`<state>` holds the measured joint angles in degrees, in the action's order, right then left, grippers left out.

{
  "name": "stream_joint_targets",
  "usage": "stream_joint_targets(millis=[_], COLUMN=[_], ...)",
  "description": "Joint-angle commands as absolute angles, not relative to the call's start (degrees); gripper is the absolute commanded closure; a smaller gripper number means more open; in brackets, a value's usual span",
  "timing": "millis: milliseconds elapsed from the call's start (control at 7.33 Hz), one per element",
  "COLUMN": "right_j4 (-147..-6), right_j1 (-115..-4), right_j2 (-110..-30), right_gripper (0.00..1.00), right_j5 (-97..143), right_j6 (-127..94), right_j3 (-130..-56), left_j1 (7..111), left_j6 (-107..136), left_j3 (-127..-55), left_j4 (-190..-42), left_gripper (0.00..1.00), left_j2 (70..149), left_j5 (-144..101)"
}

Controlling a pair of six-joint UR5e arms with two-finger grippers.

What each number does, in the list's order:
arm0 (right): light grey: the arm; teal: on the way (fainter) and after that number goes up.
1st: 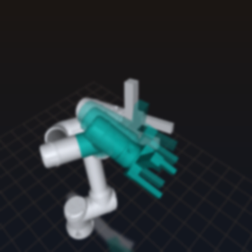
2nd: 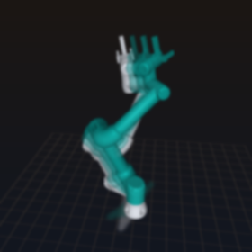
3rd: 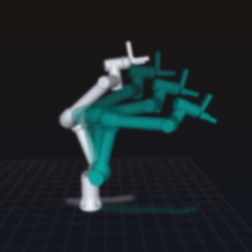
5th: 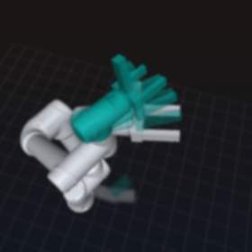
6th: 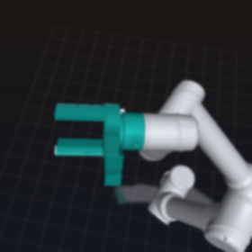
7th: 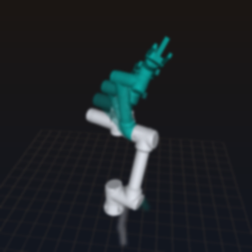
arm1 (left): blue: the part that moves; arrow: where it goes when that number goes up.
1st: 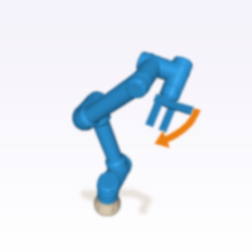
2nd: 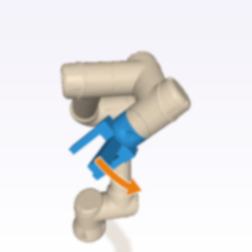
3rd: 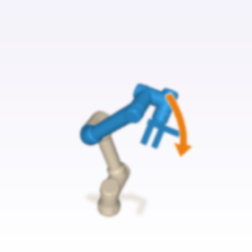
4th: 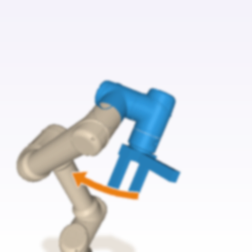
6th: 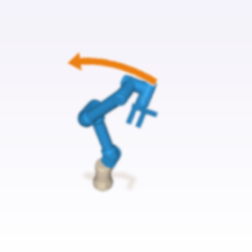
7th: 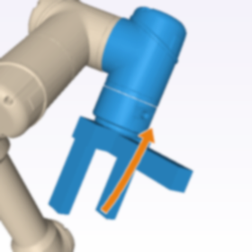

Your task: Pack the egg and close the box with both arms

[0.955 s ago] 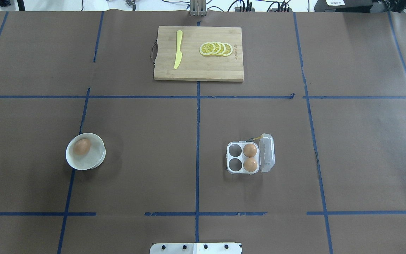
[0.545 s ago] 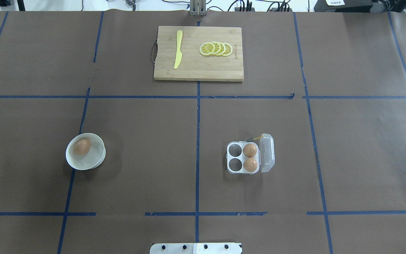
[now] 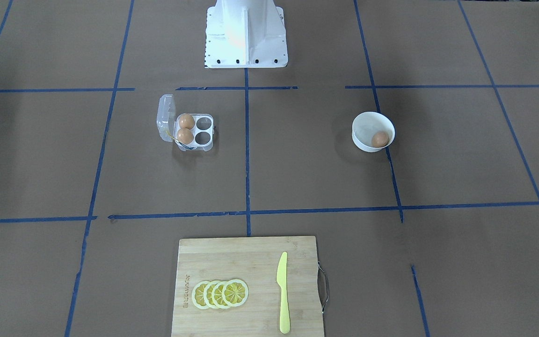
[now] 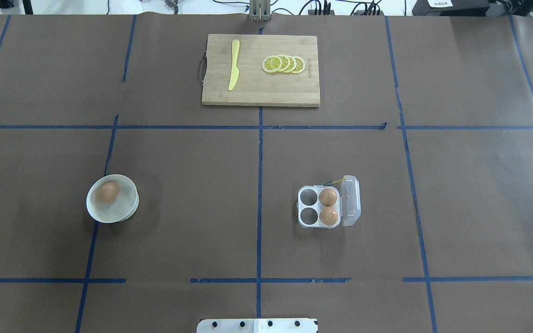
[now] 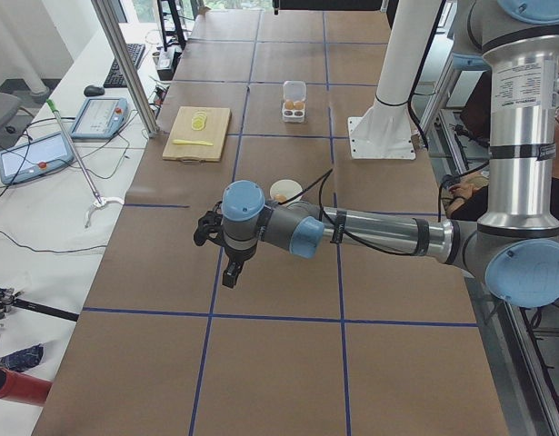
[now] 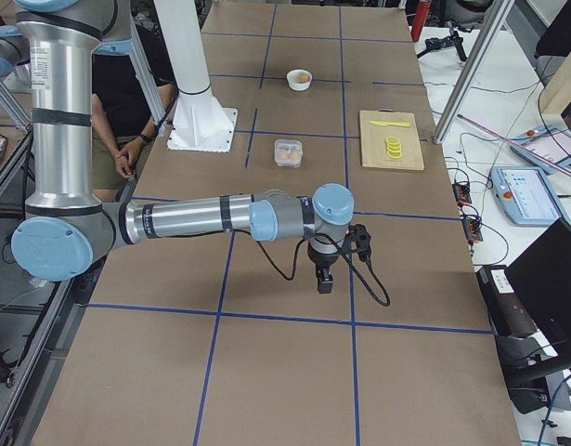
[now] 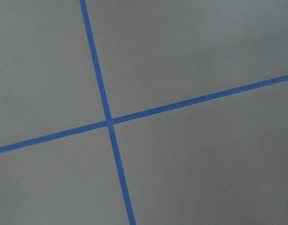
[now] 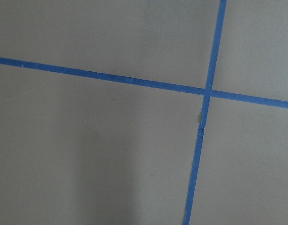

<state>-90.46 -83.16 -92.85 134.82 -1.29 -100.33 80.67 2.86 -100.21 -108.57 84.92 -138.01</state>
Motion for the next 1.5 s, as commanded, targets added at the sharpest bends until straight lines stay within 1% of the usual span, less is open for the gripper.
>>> stream_joint_targets(millis=[0,136,273,409,682,818,955,1091,1227,1364], right_j4=[-90.1,-89.7,-89.0,-88.9,-88.9,-88.9,-88.9,-88.9,-89.0,-88.9], right_j1=[-83.1,-83.1,-83.1,-83.1,-83.1,-83.0,-83.0,-83.1,-83.0,-83.0], right_j2=[-92.9,-92.9,-93.0,-92.9,-92.7,-92.7,-92.7,-92.8,-92.9,-92.9], right_gripper=[0.00,0.00,0.00,0.00,0.00,0.00,0.00,0.00,0.00,0.00], right_j5=[135.3,135.4,135.4,135.4,135.4,135.4,135.4,135.4,135.4,135.4], right_j6=[-1.5,-1.4,-1.3,-1.3,-1.4,-1.4,-1.4,-1.5,-1.4,-1.4], right_j3=[-100.5,-100.3,-100.3,-100.3,-100.2,-100.1,-100.1,-100.1,-99.9,-99.4], left_j1=[71.6,66.9,59.7,54.6,37.8,34.4,33.1,32.4,32.3,31.9], left_j6=[12.0,17.7,22.5,23.3,35.5,37.4,37.6,37.6,37.6,37.6], left_j3=[-103.2,-107.8,-112.2,-115.5,-118.0,-118.0,-118.7,-118.8,-119.0,-118.1], left_j4=[-117.0,-117.8,-117.7,-117.6,-116.6,-115.5,-112.0,-107.1,-105.7,-105.1], left_gripper=[0.00,0.00,0.01,0.01,0.01,0.01,0.03,0.07,0.18,0.18], left_j2=[84.2,84.3,84.5,84.6,85.5,85.5,86.2,88.3,89.6,91.2], left_j5=[-139.0,-138.8,-135.1,-130.6,-111.6,-108.5,-107.2,-105.2,-104.3,-104.2])
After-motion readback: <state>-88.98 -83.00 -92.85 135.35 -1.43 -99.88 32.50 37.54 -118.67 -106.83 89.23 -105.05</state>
